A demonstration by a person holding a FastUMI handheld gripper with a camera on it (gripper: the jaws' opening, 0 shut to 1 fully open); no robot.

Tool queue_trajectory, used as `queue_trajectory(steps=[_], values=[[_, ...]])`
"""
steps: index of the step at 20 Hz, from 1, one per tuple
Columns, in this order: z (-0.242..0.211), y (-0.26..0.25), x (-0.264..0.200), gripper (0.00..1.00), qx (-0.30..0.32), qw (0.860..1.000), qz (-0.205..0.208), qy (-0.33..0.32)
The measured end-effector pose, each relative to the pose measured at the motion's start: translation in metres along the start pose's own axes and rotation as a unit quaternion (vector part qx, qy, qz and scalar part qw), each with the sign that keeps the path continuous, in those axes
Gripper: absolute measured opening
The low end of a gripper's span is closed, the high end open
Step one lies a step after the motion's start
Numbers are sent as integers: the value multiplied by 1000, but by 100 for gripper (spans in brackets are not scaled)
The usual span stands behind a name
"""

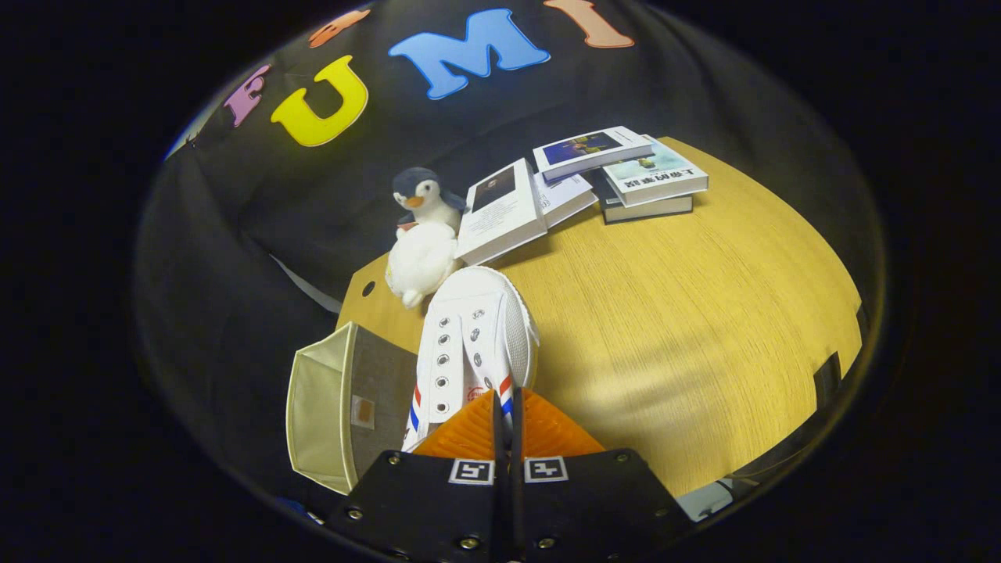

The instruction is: Open the storage box then place both shoes into the box .Put the left shoe in first, then the right shoe, with the right side of both shoes facing outward in a uniform manner.

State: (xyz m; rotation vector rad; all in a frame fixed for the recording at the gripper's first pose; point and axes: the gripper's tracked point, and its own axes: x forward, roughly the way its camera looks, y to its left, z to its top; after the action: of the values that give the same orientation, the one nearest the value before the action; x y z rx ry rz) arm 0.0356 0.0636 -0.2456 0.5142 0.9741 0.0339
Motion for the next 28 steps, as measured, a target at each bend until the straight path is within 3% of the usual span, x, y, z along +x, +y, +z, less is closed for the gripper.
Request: queue_trajectory(steps=[16,23,28], values=[[-32,151,12,0,-33,997,71,19],[-60,183,30,0,-55,996,60,34],[-73,185,47,0,-70,997,30,35]])
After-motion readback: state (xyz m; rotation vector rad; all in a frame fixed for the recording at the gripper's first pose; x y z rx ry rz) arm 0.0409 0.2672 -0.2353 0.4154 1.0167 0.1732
